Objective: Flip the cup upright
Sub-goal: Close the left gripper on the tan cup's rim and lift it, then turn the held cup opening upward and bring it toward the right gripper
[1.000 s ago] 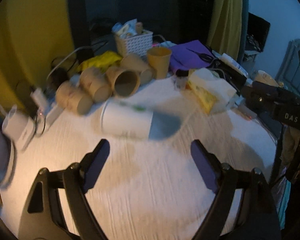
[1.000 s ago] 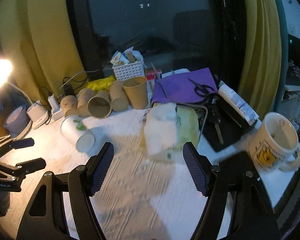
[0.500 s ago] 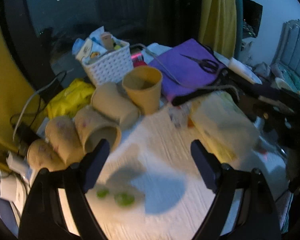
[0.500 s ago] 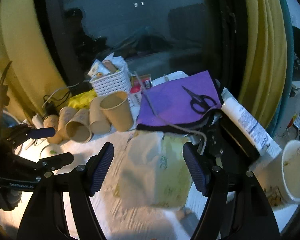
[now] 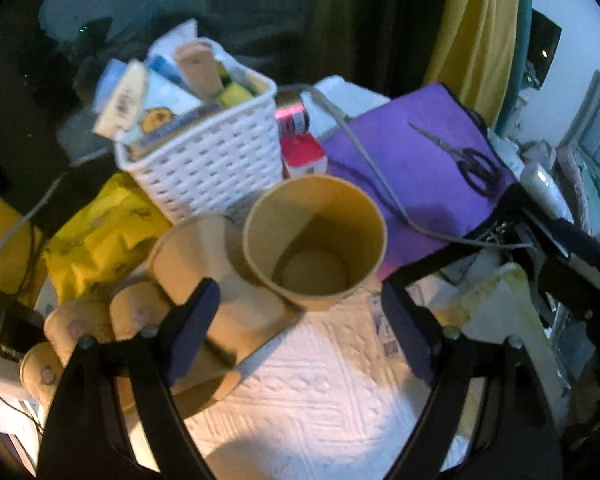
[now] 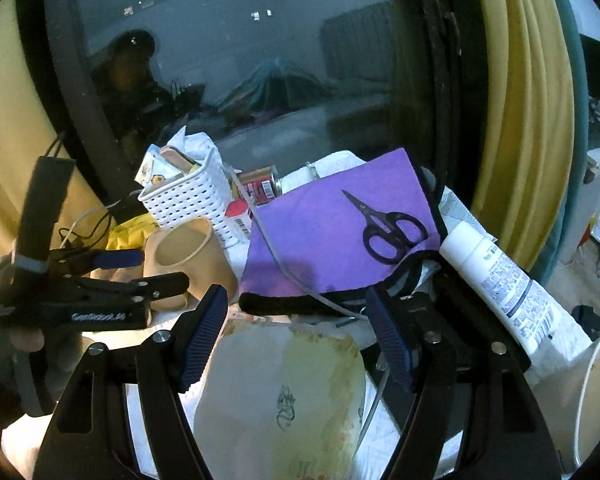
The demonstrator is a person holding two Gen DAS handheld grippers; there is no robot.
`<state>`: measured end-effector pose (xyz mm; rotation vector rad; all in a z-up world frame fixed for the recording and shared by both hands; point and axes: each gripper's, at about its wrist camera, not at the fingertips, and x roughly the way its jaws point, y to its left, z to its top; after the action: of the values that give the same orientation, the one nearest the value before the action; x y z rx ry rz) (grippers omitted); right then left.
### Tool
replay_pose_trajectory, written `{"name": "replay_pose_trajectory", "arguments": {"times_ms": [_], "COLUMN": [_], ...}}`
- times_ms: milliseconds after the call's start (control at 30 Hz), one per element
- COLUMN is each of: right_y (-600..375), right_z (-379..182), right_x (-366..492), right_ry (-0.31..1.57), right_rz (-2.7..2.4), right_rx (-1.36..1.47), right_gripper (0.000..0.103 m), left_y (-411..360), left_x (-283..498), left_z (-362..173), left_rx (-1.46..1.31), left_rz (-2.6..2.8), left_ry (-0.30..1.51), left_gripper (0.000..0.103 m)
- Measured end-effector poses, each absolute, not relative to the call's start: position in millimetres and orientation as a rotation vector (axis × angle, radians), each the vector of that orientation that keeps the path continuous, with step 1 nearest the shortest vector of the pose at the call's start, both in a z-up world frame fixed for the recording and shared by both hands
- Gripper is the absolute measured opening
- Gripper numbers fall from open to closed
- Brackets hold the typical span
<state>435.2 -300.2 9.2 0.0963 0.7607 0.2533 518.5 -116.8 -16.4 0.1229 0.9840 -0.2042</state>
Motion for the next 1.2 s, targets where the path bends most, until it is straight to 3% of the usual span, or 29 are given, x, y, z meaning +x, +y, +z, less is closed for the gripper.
{"name": "replay_pose_trajectory", "arguments": {"times_ms": [433, 500, 867, 1200], "right_y": [-303.1, -303.0, -303.1, -269.5], "right_z": [-2.2, -2.0, 5.4, 33.8], "right_x": [443.8, 442.8, 431.6, 376.1], "right_ry": [0.781, 0.781, 0.777, 0.742], "right_rz": [0.244, 0.243, 0.255, 0.42], "right_rx": [0.104, 0.103, 0.073, -0.029], "right_gripper": [0.075, 0.075, 0.075, 0.075], "left_y": [-140.9, -143.8, -119.0, -92.9], "left_x": [537.5, 537.5, 511.2, 434.2], "left_z": [-22.9, -25.9, 7.6, 49.2], "left_rx": [0.283, 0.292, 0.192, 0.118], "left_rz": [-0.214, -0.23, -0.333, -0.412], "left_ry": [0.909, 0.917, 0.887, 0.894], "left_gripper": [0.083, 0.063, 0.063, 0.063]}}
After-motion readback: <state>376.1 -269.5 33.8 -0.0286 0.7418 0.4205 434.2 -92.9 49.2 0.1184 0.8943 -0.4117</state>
